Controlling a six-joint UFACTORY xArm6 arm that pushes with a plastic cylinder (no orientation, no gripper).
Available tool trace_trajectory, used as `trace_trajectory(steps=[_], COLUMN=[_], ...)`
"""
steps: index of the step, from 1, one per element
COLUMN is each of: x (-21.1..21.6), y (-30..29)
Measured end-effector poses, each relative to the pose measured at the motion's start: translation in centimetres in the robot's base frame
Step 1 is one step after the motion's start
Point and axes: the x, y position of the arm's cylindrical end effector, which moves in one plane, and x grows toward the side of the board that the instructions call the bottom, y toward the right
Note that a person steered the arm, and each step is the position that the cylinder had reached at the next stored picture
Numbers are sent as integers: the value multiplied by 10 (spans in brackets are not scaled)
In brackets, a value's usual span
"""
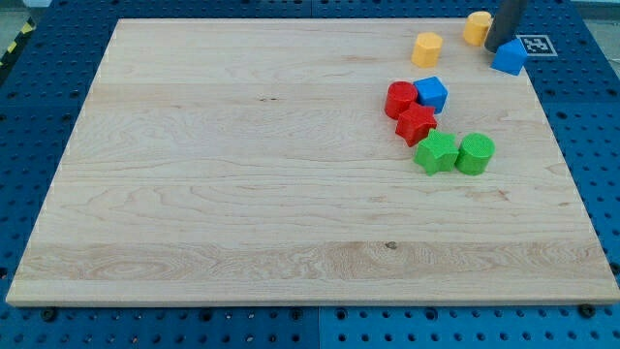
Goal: Slide blue triangle towards center right
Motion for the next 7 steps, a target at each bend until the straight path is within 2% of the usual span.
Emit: trace_trajectory(steps=[2, 4, 6, 7], x=[20, 0, 47, 50], y=[0, 14, 17, 17])
